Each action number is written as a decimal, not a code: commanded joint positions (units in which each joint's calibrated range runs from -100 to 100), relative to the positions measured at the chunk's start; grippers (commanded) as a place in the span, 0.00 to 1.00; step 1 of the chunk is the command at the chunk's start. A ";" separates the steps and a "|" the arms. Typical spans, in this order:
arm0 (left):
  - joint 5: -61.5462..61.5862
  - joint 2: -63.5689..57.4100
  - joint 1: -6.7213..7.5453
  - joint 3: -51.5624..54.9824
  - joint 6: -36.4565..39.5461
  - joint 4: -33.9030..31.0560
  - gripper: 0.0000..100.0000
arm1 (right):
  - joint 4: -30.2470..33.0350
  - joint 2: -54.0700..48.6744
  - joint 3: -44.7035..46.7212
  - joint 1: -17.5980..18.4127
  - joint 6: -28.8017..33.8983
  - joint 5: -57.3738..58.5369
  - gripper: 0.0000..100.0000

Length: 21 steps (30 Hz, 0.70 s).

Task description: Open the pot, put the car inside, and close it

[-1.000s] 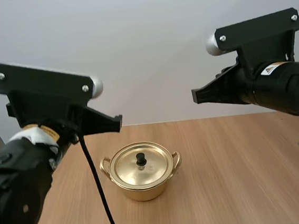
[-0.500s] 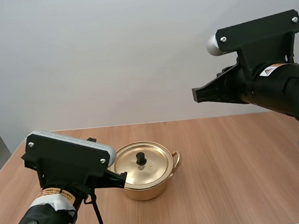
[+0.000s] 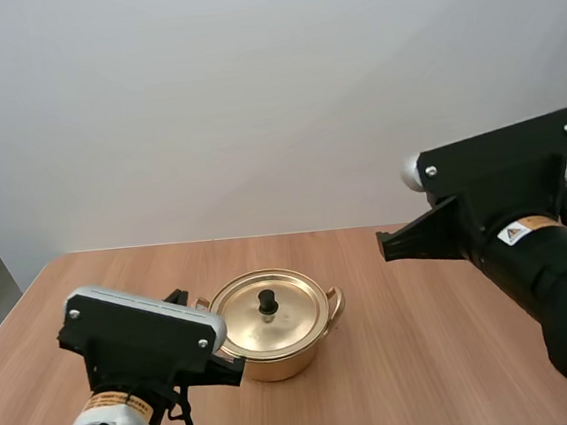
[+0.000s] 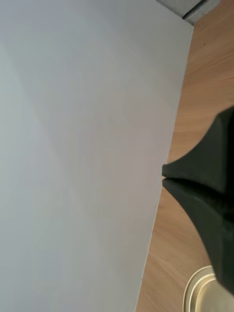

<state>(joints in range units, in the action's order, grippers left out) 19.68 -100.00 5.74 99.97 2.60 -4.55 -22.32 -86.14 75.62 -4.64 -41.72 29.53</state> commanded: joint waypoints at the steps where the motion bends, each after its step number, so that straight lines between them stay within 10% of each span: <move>1: 8.29 0.00 0.01 0.03 0.00 0.09 0.00 | 1.28 -3.53 5.85 0.00 1.60 -5.52 0.00; 10: 10.93 0.00 0.01 0.03 0.00 0.09 0.00 | 27.76 -13.86 18.92 5.64 25.65 -17.53 0.00; 21: 11.25 0.00 0.01 0.03 0.00 0.98 0.00 | 25.82 -13.86 24.38 6.01 29.83 -2.77 0.00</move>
<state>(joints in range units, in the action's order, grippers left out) 30.84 -100.00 5.74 100.00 2.60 -4.19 1.71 -100.00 99.61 1.37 -13.50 24.63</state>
